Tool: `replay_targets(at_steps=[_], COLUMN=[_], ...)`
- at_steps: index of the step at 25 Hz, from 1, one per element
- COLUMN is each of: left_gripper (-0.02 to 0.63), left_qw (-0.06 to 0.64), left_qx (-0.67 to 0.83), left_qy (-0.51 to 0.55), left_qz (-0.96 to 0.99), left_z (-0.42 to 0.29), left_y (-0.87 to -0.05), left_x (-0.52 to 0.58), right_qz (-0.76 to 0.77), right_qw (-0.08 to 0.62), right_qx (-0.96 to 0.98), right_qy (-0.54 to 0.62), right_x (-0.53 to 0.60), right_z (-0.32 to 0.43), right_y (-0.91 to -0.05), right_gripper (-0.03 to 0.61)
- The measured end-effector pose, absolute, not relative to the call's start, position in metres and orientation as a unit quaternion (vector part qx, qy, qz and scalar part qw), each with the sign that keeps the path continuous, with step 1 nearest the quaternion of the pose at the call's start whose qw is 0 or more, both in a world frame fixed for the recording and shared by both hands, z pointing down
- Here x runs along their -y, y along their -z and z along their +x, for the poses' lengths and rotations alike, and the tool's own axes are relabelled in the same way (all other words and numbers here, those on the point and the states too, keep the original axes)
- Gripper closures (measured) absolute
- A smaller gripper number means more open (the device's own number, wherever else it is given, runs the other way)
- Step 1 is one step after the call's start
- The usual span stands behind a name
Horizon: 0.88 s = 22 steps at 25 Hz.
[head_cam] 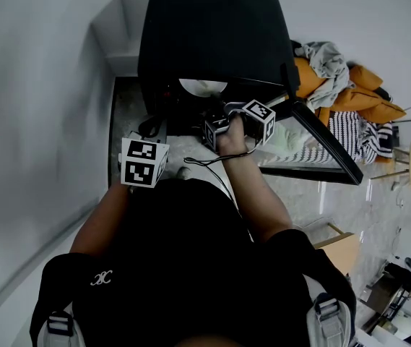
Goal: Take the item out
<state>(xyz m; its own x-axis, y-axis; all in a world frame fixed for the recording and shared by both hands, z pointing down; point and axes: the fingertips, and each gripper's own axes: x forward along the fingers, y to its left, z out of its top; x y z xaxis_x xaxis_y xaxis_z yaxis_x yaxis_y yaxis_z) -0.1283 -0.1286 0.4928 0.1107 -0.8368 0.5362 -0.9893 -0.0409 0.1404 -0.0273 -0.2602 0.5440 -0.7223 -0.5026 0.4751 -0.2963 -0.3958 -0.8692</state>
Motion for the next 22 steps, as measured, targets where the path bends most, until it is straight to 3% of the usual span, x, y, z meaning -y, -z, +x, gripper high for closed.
replay_targets(at_steps=[22], left_gripper=[0.612], left_qw=[0.248], left_qx=[0.644], left_qy=[-0.159], left_qz=[0.706], left_z=[-0.127], left_y=[-0.498], left_x=[0.131], right_qz=[-0.372], right_qw=[0.042], right_qx=[-0.561], right_qy=[0.738], right_x=[0.23], right_z=[-0.002], right_y=[-0.546], right_gripper=[0.554])
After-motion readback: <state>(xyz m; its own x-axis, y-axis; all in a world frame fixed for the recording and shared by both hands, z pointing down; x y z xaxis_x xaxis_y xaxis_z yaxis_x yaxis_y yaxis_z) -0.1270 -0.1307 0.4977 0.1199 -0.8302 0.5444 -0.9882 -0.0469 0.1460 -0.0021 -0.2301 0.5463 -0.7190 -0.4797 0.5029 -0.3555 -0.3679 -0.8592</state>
